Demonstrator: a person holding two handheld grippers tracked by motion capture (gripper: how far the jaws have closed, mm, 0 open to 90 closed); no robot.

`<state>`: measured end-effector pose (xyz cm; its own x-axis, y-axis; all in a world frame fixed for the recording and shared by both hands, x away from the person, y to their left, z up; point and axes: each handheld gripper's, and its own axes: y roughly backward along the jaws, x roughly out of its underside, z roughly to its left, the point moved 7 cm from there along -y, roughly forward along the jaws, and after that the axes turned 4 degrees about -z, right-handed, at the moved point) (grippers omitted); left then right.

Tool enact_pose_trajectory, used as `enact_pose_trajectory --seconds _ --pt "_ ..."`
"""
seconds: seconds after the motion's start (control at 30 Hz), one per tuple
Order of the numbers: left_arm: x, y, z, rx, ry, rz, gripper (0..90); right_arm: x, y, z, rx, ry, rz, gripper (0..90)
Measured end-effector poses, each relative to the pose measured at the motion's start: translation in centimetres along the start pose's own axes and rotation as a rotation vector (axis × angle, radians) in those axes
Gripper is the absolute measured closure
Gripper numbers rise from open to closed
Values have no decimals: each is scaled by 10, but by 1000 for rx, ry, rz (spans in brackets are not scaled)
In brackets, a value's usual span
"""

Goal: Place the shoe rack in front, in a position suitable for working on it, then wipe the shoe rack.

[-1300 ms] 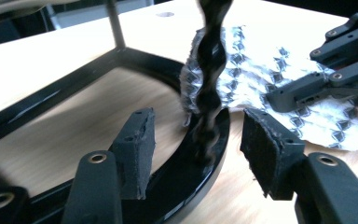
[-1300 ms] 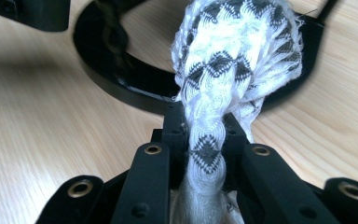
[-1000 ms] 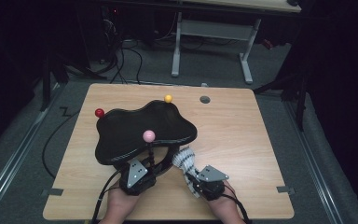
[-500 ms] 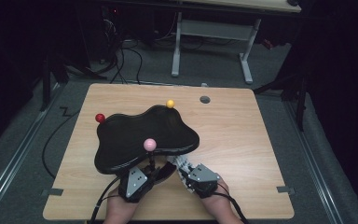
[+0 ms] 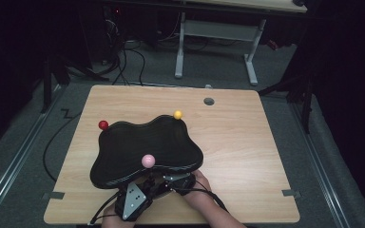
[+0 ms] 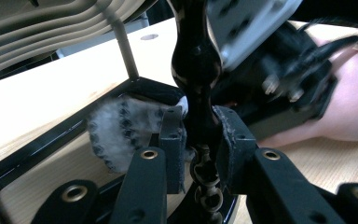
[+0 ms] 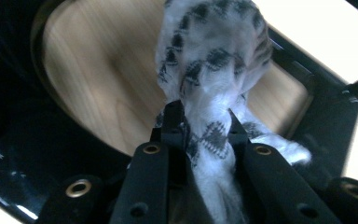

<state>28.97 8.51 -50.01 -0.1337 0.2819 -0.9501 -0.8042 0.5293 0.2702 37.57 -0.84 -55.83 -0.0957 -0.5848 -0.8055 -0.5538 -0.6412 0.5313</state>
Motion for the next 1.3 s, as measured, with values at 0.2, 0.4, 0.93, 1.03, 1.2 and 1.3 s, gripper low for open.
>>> enact_pose_trajectory --seconds 0.2,0.4,0.93,1.03,1.2,1.3 --pt "1 1 7 7 -8 -5 738 5 5 -9 33 90 56 796" --pt "2 -2 18 -7 5 -8 740 9 11 -10 55 89 57 797" --pt "-1 -29 35 -7 40 -14 742 35 39 -30 161 12 45 795" --pt "-3 -35 33 6 37 -14 741 38 42 -32 176 4 46 793" --pt "-6 -40 31 16 34 -8 742 36 62 -33 205 -64 16 793" --pt "-6 -40 30 22 33 -1 741 29 75 -25 182 -90 -21 787"
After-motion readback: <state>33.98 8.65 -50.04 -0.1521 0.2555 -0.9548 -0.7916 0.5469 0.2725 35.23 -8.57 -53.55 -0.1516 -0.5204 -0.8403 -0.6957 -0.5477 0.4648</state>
